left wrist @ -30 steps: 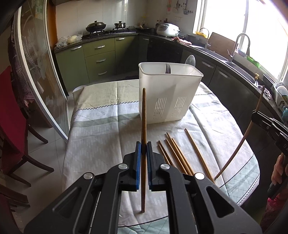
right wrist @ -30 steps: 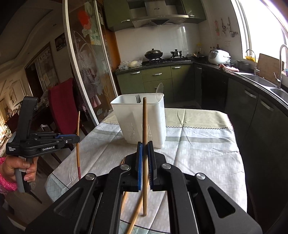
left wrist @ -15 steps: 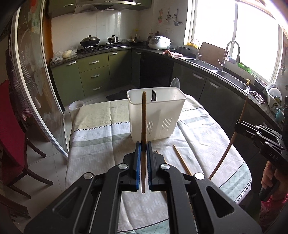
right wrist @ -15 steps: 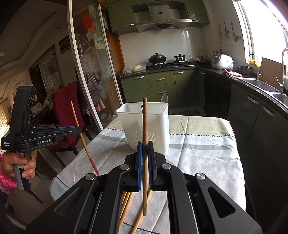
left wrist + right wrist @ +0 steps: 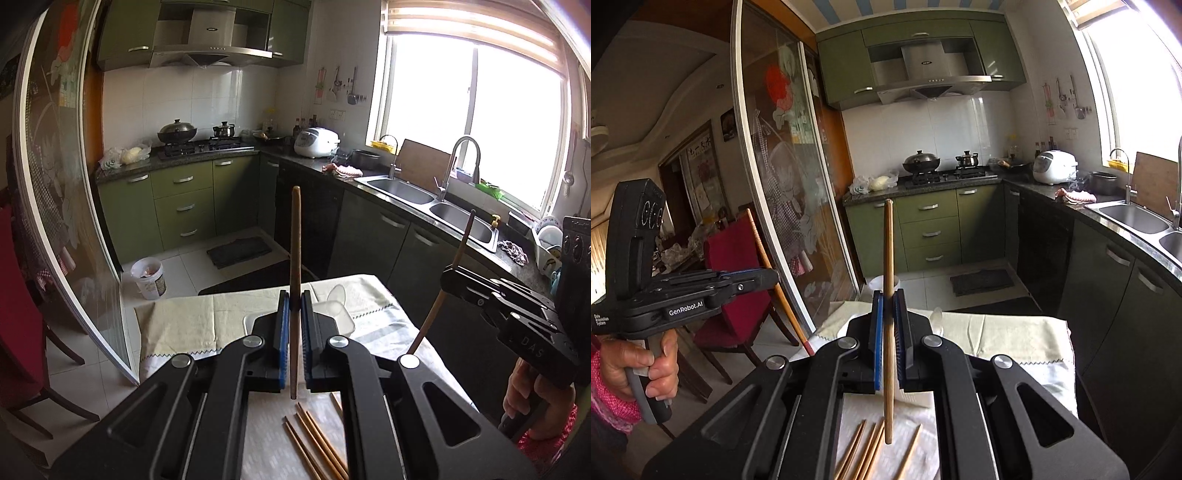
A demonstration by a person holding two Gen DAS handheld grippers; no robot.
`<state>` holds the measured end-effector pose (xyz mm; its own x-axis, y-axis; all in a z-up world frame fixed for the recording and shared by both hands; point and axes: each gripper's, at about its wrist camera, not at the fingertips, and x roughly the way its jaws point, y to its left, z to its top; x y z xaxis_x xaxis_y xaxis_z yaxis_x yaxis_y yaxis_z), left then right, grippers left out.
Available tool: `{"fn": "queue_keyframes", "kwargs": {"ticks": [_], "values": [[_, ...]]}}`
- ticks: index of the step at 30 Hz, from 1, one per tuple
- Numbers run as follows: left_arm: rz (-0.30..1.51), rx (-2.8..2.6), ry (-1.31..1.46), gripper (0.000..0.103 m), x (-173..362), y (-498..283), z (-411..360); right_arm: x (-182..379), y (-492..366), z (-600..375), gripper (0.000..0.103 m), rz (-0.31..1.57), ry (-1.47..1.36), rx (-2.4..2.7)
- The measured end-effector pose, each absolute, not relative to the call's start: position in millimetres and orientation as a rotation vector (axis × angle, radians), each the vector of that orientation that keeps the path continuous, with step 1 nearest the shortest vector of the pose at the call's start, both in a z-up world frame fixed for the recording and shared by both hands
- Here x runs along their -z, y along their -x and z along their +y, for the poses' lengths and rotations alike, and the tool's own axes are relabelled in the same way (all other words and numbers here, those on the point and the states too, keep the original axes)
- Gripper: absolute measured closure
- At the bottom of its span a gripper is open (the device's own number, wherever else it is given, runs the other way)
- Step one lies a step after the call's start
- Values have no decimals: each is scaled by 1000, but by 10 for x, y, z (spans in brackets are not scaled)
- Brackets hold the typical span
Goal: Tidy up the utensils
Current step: 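Raise both chopsticks upright over the basket and open both tools to drop them in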
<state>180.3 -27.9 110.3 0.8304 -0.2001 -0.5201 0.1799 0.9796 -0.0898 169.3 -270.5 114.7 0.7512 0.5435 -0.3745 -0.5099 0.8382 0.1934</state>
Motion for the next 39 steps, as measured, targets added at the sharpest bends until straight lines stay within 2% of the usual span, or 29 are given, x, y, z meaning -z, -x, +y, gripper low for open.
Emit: {"fn": "queue_keyframes", "kwargs": {"ticks": [6, 11, 15, 26, 28, 30, 35, 36, 38, 39], "values": [[489, 199, 46, 97, -1308, -2141, -317, -1480, -2033, -2661, 96, 368, -116, -550], [472, 166, 54, 97, -1213, -2426, -306, -1577, -2440, -2606, 96, 336, -144, -515], [513, 141, 56, 97, -969, -2635, -265, -1404, -2767, -2553, 96, 369, -173, -491], [749, 101, 171, 97, -393, -2919, 57, -699, -3330, -2580, 96, 631, -293, -457], [757, 97, 176, 97, -372, -2910, 82, -650, -3326, -2597, 92, 642, -286, -460], [756, 98, 171, 97, -373, -2882, 65, -648, -3311, -2600, 81, 644, -277, -462], [756, 111, 171, 97, -406, -2808, 40, -686, -3128, -2628, 81, 616, -265, -479], [755, 116, 172, 96, -416, -2782, 38, -697, -3061, -2641, 81, 608, -263, -486], [754, 127, 183, 85, -456, -2754, 27, -714, -2934, -2671, 81, 590, -249, -492], [750, 129, 183, 75, -476, -2733, 28, -715, -2864, -2674, 81, 584, -244, -497]]}}
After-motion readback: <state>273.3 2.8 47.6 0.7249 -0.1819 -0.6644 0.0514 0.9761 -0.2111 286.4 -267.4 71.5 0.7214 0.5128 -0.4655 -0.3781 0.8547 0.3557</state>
